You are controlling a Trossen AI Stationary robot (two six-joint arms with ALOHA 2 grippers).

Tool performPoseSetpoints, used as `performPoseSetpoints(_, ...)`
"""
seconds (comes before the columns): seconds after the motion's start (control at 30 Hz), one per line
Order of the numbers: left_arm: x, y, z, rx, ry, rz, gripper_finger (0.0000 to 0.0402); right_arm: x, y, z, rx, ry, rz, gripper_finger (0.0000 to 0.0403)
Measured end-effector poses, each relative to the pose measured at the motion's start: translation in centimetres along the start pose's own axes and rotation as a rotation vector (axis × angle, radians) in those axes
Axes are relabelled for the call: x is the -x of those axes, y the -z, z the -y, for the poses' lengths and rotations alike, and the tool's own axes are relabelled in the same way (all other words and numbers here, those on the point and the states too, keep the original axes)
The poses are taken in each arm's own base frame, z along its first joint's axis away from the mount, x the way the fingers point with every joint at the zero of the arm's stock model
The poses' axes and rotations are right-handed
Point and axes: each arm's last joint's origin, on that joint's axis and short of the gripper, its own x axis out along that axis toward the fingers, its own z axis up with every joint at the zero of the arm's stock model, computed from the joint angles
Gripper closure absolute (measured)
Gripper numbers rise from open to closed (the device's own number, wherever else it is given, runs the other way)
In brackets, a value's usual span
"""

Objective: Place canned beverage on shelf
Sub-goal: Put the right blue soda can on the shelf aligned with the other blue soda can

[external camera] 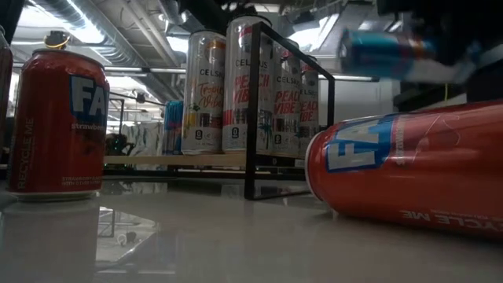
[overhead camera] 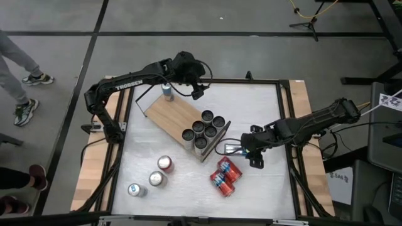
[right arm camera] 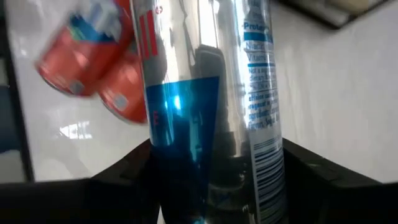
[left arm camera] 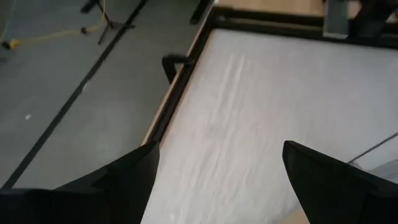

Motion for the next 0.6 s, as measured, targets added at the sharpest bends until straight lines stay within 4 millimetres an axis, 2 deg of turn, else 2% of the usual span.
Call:
performPoseSetpoints(0.17, 2.5, -1.2, 0.5, -0.01, -0.002, 0.098, 0.0068, 1.8, -1.2, -0.5, 0.0, 0.012, 0.087, 0.0168)
performPoseSetpoints(0.4, 7.1, -2.4, 0.9, -0.008, 0.0, 0.213, 0.0068, 4.0, -2.8, -1.1, 0.014, 0.027, 0.223, 0.0167)
performPoseSetpoints(0.6, 10.6, -3.0, 2.7, -0.026, 0.115, 0.304, 0.0068, 5.3, -4.1, -0.9, 0.026, 0.073, 0.352, 0.0167)
